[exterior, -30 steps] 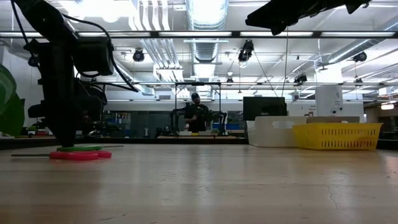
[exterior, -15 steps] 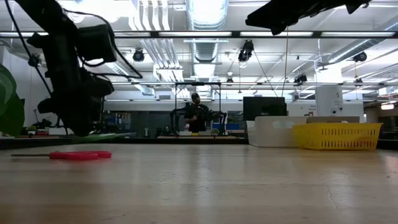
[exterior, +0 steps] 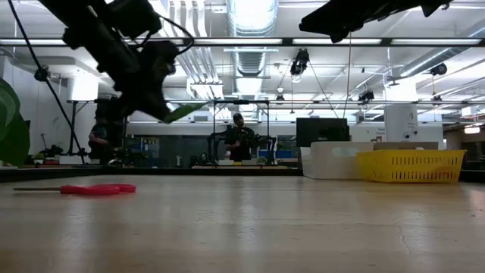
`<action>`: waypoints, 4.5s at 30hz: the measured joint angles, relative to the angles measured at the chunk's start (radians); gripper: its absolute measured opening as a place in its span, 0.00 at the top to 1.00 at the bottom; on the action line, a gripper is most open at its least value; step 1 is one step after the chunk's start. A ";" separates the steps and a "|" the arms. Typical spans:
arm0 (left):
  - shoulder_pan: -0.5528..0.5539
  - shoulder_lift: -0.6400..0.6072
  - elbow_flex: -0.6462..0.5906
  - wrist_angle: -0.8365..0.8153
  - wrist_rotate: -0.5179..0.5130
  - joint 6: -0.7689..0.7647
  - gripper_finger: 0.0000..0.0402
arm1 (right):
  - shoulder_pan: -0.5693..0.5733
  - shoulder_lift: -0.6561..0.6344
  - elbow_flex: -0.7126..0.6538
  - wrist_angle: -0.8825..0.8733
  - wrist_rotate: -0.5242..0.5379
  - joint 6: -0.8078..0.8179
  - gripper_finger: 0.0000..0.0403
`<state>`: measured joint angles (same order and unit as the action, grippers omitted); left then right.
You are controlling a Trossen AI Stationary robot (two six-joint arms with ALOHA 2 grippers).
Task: Pick & Place Paint Supplies
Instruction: Put the green scissors into the yellow bin
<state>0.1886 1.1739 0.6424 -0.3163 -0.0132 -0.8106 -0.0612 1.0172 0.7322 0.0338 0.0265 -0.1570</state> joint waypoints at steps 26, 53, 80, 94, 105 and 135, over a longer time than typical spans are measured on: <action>-0.036 0.744 0.644 -0.098 0.190 -0.030 1.00 | 0.000 0.000 0.000 0.000 0.000 0.000 0.73; -0.043 0.945 0.791 -0.204 0.133 -0.167 1.00 | 0.000 0.000 0.000 0.000 0.000 0.000 0.73; -0.032 0.902 0.789 -0.219 0.152 -0.042 0.80 | 0.000 0.000 0.000 0.000 0.000 0.000 0.73; -0.019 0.664 0.787 -0.263 0.070 0.300 0.80 | 0.000 0.000 0.000 0.000 0.000 0.000 0.73; -0.021 0.247 0.483 -0.085 0.012 0.575 0.80 | 0.000 0.000 0.000 0.000 0.000 0.000 0.73; -0.021 -0.877 -0.388 0.474 0.012 0.710 0.80 | 0.000 0.000 0.000 0.000 0.000 0.000 0.73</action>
<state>0.1673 0.2971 0.2540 0.1576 -0.0008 -0.1007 -0.0614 1.0172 0.7322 0.0334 0.0263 -0.1570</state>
